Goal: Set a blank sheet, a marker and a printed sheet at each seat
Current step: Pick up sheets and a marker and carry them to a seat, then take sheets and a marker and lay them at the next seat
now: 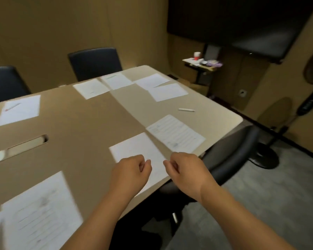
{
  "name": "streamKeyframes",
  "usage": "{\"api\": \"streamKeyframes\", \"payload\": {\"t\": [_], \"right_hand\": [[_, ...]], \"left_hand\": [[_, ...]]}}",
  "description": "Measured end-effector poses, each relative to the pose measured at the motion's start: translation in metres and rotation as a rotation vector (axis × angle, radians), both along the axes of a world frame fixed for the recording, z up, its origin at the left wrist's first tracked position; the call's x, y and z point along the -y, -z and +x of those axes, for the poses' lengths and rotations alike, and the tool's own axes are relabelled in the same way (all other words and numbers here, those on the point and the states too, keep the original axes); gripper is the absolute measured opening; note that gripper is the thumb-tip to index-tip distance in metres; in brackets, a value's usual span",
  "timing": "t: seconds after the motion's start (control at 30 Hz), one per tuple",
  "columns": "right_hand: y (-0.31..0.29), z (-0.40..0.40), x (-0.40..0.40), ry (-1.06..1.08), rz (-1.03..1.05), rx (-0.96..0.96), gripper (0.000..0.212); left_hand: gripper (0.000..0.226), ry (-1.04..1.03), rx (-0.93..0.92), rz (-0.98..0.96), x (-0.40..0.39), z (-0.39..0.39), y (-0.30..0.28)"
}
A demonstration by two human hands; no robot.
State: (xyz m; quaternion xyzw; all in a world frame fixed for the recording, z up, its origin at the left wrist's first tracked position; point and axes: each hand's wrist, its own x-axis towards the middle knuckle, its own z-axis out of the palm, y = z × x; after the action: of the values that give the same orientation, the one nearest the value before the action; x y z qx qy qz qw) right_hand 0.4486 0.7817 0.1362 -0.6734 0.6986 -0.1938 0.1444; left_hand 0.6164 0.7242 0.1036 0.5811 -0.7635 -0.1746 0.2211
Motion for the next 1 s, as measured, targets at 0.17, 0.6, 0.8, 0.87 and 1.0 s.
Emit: {"api": "streamKeyframes", "payload": {"t": [0.17,0.6,0.8,0.87,1.0], "right_hand": [[-0.032,-0.146,-0.023,0.153,-0.138,-0.044,0.041],[-0.012,-0.459,0.000,0.398,-0.159,-0.112,0.043],[-0.008,-0.600,0.091,0.407,-0.084,-0.137,0.039],[-0.011,-0.644,0.127,0.403,-0.073,-0.119,0.039],[-0.007,-0.706,0.195,0.332,-0.066,-0.107,0.039]], "left_hand": [[0.043,0.178,-0.111,-0.063,0.000,-0.163,-0.033],[0.042,0.452,-0.129,-0.114,0.081,-0.511,-0.017],[0.043,0.436,-0.141,-0.059,0.176,-0.645,-0.003],[0.044,0.410,-0.157,-0.047,0.208,-0.683,-0.002],[0.045,0.332,-0.155,0.010,0.261,-0.732,0.002]]}}
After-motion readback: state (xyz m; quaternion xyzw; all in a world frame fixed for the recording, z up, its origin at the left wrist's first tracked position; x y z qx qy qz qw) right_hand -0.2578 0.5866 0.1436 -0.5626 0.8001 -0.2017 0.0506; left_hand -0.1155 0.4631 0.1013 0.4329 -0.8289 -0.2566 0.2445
